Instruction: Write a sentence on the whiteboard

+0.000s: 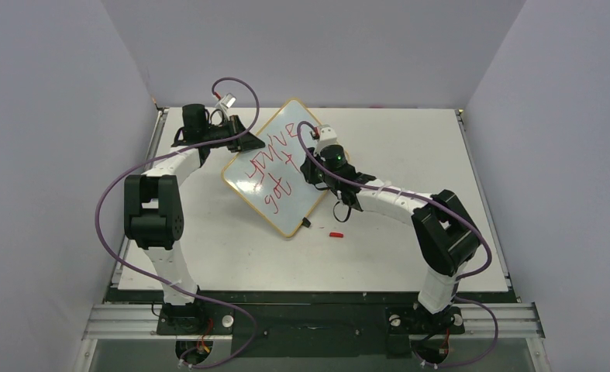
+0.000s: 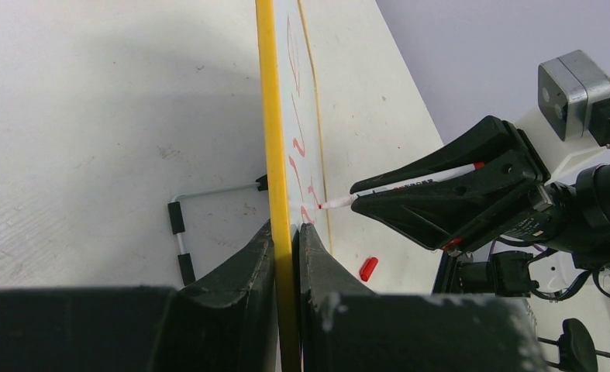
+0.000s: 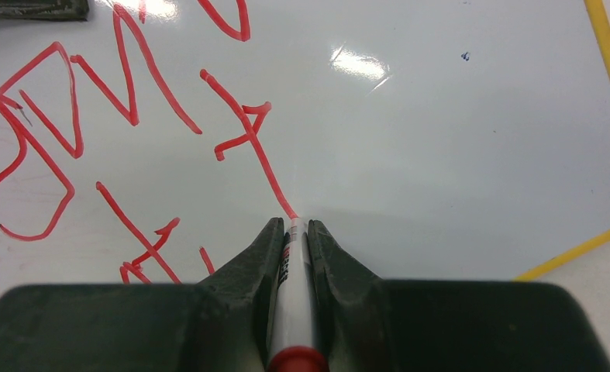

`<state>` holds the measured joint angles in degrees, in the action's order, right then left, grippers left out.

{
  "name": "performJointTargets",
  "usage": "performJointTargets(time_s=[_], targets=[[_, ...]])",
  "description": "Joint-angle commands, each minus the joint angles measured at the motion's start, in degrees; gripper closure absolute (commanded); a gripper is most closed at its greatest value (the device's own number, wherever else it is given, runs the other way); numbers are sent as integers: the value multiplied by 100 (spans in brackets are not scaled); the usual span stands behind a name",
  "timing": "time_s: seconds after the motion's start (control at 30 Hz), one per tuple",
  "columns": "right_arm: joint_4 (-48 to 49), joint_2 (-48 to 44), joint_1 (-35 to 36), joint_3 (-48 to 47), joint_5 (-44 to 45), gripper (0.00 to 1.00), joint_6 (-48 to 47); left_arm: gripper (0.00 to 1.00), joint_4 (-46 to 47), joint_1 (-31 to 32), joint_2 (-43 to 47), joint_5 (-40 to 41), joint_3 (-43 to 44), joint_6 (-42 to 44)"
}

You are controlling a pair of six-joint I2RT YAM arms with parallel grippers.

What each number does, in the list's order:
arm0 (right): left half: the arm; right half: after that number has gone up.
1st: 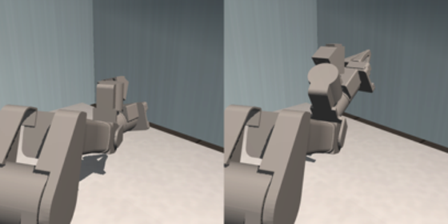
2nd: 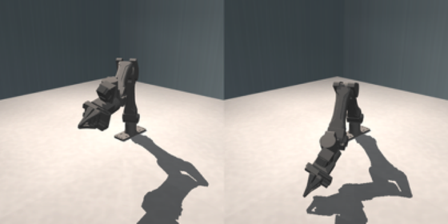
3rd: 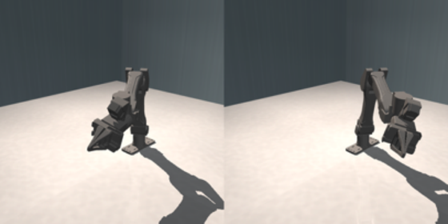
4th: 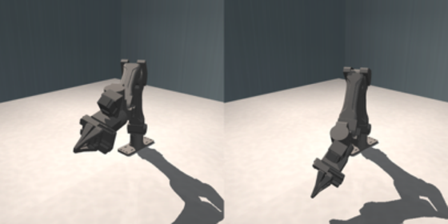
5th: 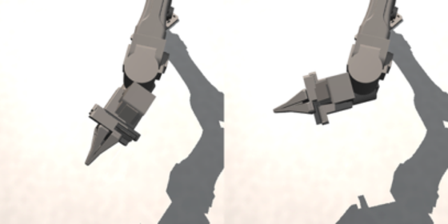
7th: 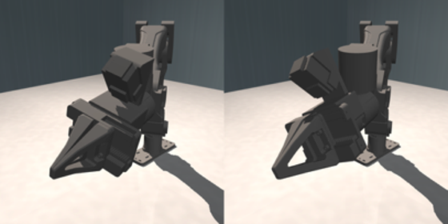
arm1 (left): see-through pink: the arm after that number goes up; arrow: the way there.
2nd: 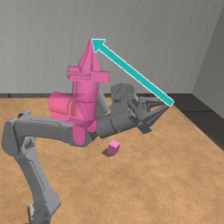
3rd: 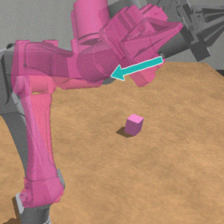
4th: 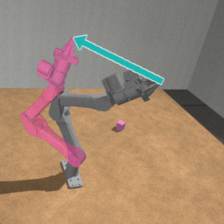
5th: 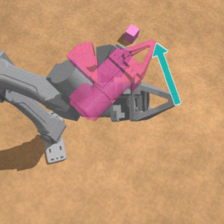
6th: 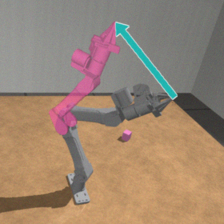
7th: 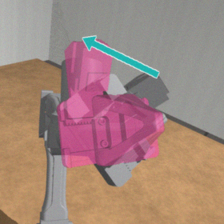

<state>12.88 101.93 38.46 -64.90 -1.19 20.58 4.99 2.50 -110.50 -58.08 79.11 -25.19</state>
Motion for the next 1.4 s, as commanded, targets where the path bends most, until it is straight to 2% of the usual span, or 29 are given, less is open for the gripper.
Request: performJointTargets(time_s=[0.0,0.27,0.67,1.13,1.37], targets=[[-182,-49,55,-214,102,100,-85,100,950,84,41,-112,82,656],[-539,117,25,-893,268,100,-309,100,934,15,10,-145,90,645],[-860,-109,9,-1550,383,100,-491,100,1140,-35,-48,-235,62,495],[-1030,625,-58,-2370,286,100,-423,100,1292,-65,-55,-291,29,379],[-1002,823,-62,-2445,281,100,-375,100,1414,-91,-2,-315,-49,312]])
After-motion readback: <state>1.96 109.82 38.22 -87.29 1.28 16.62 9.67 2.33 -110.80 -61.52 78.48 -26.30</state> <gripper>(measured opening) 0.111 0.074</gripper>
